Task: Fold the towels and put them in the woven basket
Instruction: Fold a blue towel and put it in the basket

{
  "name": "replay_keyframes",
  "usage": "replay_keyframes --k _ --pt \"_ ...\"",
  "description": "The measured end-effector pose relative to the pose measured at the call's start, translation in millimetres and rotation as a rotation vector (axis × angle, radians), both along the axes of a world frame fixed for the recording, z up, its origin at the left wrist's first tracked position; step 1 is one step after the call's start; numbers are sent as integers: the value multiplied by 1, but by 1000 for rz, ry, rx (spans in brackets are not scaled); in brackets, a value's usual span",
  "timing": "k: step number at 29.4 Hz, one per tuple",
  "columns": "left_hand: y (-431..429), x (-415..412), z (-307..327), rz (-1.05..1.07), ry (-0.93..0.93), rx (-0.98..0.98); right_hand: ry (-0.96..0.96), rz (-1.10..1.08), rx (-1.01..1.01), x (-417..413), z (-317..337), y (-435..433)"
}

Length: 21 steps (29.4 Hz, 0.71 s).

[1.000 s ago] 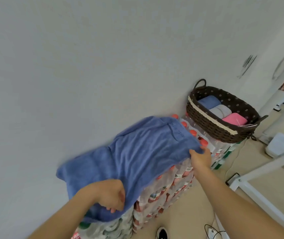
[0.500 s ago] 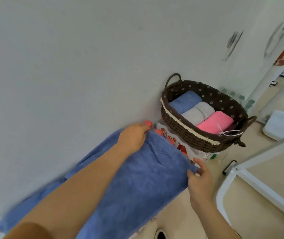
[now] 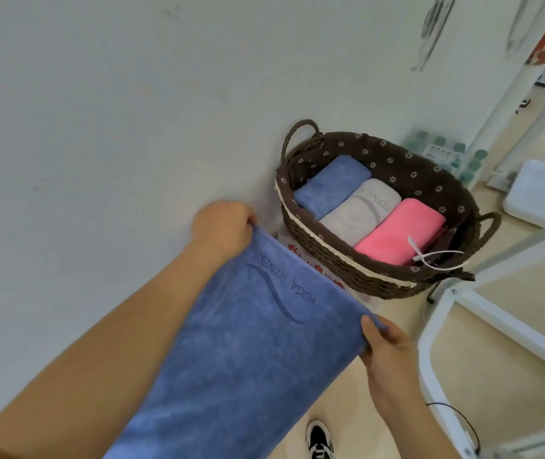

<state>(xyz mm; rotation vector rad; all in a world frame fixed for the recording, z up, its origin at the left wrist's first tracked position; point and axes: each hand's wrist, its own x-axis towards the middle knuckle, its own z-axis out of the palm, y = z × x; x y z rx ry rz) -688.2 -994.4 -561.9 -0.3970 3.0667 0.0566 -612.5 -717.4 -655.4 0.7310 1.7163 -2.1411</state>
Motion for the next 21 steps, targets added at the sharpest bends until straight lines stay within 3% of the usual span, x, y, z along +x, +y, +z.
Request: replay_keyframes --k 3,6,9,15,17,21 --pt "21 -15 -13 48 23 -98 -37 1 45 -9 2 9" --pt "27 -21 -30 165 42 96 -86 16 92 -19 0 9" --pt "31 -9 -41 72 86 303 -112 48 181 -27 -10 7" --pt "43 47 -58 27 -83 67 -81 141 297 -29 -9 10" --pt "46 52 -57 45 -82 105 66 225 465 -30 -7 13" --pt "60 88 -41 74 76 320 465 646 1154 -25 16 27"
